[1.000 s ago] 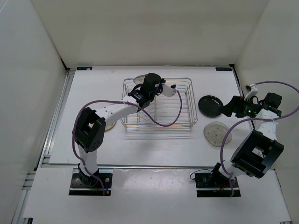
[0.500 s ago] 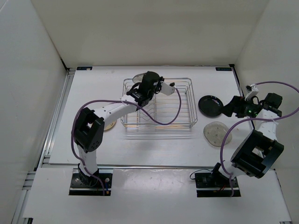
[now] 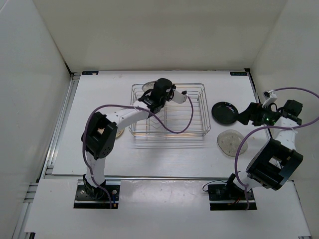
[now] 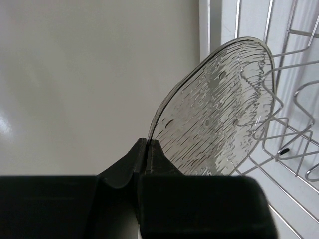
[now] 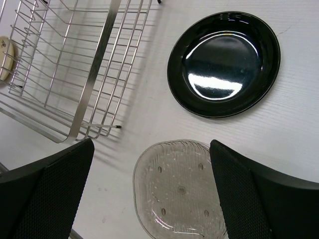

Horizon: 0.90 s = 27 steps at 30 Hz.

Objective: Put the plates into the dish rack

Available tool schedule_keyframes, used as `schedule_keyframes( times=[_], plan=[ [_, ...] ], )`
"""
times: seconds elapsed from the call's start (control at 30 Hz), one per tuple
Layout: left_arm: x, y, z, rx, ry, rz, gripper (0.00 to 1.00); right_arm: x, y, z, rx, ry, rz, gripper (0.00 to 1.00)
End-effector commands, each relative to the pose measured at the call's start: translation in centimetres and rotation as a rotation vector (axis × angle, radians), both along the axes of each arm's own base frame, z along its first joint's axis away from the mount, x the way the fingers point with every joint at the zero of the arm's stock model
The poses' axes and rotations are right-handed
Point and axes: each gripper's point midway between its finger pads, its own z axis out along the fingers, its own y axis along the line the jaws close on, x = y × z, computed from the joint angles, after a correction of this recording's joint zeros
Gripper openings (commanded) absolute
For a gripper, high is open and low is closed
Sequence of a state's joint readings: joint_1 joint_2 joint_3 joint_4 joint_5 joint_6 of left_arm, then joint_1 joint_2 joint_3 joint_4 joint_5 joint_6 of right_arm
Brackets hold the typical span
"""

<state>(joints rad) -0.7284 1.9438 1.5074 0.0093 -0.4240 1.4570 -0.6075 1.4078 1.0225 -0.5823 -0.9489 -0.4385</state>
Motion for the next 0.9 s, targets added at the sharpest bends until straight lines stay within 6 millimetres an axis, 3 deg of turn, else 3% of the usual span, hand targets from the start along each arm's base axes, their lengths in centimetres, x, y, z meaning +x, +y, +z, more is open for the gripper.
schedule_keyframes(
  times=[0.0,0.1,0.17,0.33,0.6,0.87],
  plan=[
    [0.3,0.0,2.7,-0.041,-0.051,0.006,0.11,-0.1,0.1,1.2,0.004,-0.043,0.016,1.0],
    [0.2,0.0,2.3,-0.035,-0.045,0.006,0.11,-0.1,0.2,1.3,0.011,-0.047,0.021,1.0],
    [0.1,0.1,0.7,-0.022,-0.018,0.009,0.11,-0.2,0.3,1.2,0.016,-0.04,0.021,1.0],
    [-0.2,0.2,-0.4,-0.019,0.004,0.004,0.11,-0.2,0.3,1.2,0.016,-0.04,0.021,1.0],
    [-0.7,0.5,-3.9,-0.015,0.072,0.013,0.11,-0.3,0.1,1.5,0.011,-0.047,0.012,1.0],
    [-0.7,-0.1,-5.7,-0.016,0.116,-0.003,0.11,-0.4,0.1,1.4,0.009,-0.045,0.016,1.0]
  ],
)
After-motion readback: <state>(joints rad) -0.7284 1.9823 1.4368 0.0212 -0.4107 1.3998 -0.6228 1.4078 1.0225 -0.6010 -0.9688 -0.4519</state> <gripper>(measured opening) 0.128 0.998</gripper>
